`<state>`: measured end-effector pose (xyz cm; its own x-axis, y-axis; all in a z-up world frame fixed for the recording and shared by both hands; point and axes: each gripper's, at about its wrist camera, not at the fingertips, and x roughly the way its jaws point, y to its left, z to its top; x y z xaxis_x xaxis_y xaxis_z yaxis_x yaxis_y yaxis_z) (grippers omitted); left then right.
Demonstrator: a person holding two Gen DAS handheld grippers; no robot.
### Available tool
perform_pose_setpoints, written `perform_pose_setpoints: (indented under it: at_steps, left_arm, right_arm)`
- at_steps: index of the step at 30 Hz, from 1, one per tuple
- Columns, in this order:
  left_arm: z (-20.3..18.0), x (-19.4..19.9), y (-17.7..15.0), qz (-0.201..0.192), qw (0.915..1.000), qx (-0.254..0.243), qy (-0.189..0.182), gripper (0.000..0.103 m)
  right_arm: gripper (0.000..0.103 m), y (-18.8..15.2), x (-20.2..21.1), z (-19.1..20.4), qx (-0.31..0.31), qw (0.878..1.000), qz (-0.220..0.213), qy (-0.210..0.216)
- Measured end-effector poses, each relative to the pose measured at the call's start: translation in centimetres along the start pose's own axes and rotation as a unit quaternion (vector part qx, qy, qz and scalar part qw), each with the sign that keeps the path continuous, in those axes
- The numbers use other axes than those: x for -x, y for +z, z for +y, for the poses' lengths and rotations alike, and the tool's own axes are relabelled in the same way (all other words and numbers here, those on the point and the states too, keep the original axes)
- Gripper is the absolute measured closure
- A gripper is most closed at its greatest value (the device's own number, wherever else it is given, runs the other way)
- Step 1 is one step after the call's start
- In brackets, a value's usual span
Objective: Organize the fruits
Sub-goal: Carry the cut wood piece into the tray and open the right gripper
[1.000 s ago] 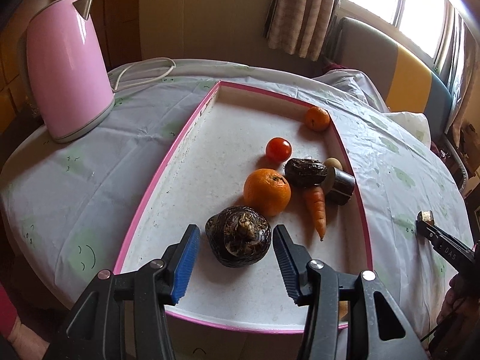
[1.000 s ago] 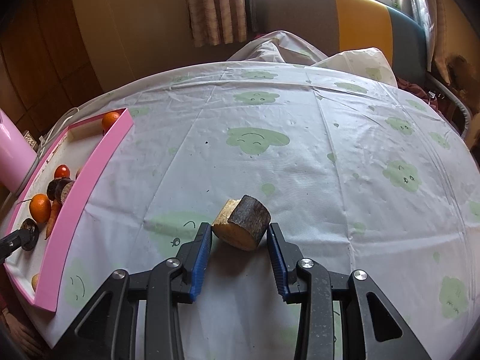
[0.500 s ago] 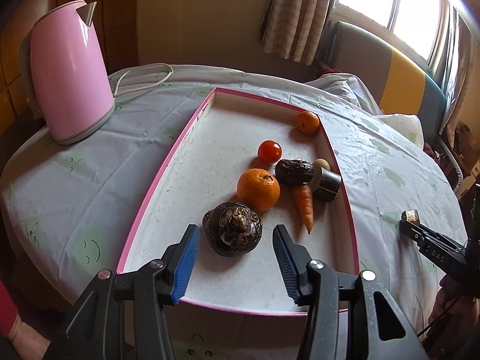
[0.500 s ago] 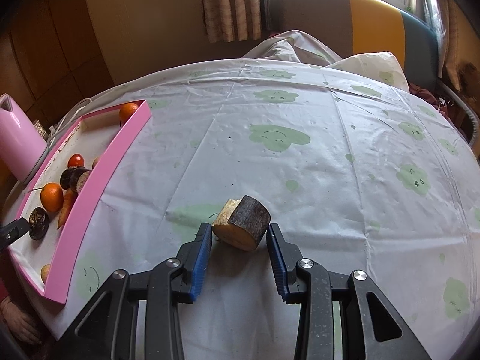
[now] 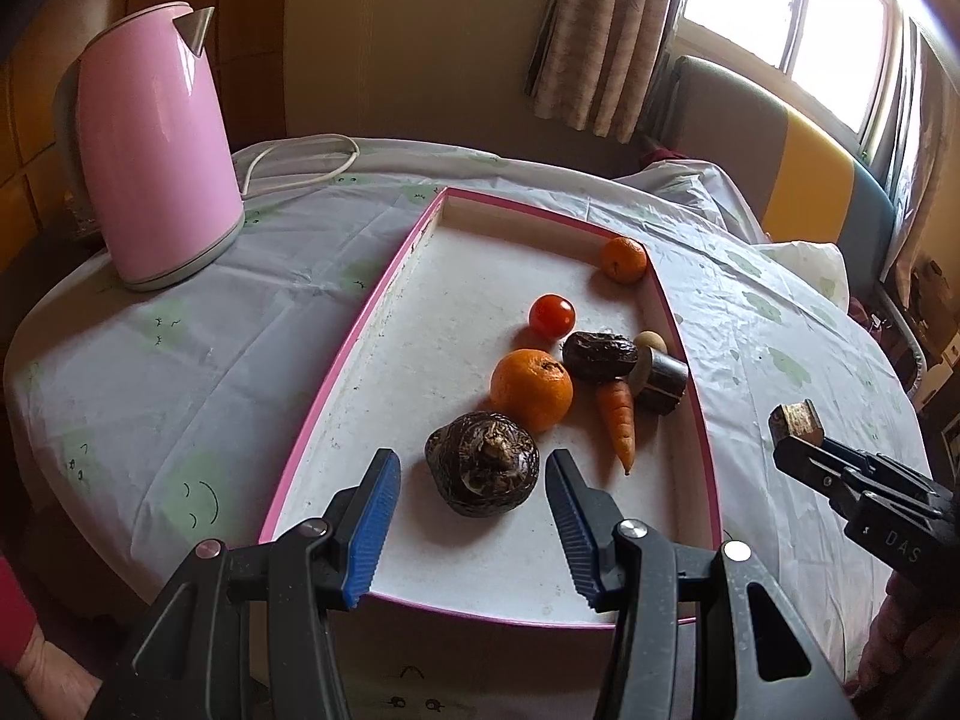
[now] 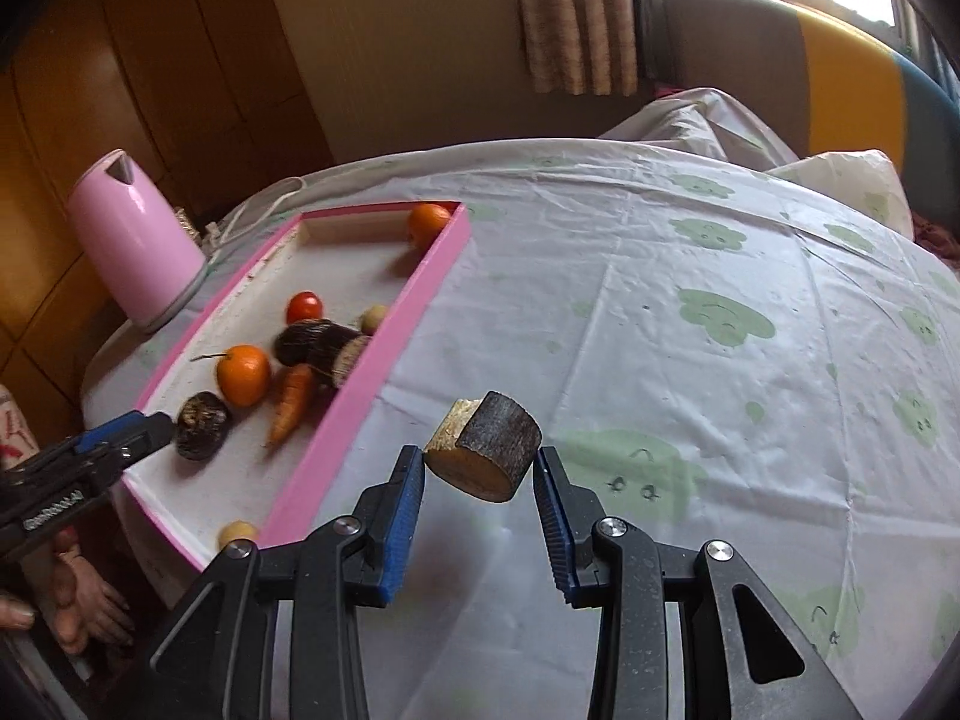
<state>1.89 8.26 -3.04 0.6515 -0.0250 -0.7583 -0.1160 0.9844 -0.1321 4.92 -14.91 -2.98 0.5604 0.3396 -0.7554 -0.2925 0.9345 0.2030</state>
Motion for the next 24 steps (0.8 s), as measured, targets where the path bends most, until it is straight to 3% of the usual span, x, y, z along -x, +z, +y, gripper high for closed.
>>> perform_pose_setpoints:
  at_steps: [9,16,18,22,24]
  left_arm:
    - [2.3,0.9,0.7,-0.019,0.9991,0.026,0.026,0.052]
    - [2.6,1.0,0.6,-0.022,0.9988,0.029,0.033,0.052]
    - [2.5,1.1,0.6,-0.022,0.9989,0.029,0.030,0.052]
    - [2.2,1.5,0.5,-0.030,0.9988,0.027,0.029,0.052]
    - [2.0,1.7,0.4,-0.033,0.9988,0.027,0.025,0.052]
  right_arm:
    - [0.065,1.8,-2.6,8.6,0.109,0.990,0.033,0.080]
    - [0.063,1.1,-5.6,10.8,0.142,0.986,0.062,0.059]
    - [0.052,1.1,-5.6,10.5,0.135,0.988,0.058,0.055]
    - [0.047,1.3,-4.2,9.6,0.108,0.992,0.037,0.052]
    - [0.037,1.2,-2.8,8.9,0.087,0.995,0.015,0.039]
